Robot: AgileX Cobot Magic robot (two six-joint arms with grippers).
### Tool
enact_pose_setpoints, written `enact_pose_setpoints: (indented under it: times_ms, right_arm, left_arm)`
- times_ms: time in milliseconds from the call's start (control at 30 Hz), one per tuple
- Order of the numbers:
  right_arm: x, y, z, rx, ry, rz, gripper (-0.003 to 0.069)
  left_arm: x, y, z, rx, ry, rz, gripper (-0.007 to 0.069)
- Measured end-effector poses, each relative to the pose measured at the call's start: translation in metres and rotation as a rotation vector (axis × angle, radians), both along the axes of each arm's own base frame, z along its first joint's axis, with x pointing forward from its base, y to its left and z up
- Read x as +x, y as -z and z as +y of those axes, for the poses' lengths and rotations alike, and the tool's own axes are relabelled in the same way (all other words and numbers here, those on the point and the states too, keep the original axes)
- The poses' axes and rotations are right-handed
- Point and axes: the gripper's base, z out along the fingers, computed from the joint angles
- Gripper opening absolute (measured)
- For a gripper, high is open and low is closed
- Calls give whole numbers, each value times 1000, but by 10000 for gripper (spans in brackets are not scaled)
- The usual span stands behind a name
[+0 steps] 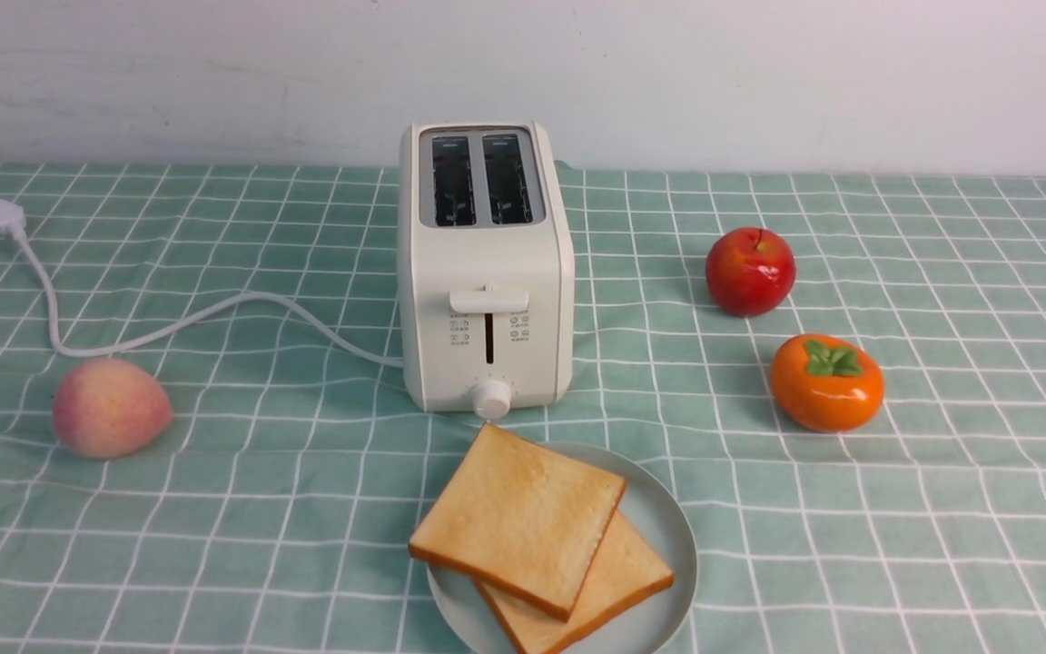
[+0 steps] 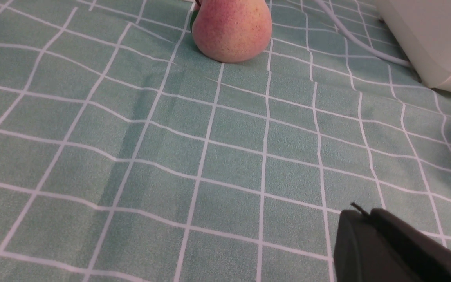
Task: Take toasted bread from bread machine on blue coffee table place on plate.
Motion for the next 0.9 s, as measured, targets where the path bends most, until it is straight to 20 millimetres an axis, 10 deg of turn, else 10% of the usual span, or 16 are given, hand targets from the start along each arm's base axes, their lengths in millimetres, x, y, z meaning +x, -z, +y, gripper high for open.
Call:
enact_pose_setpoints:
  times_ms: [900]
  right_arm:
    - [-1,0,5,-33,-108,16,89]
  left_arm:
    - [0,0,0,3,0,1,28]
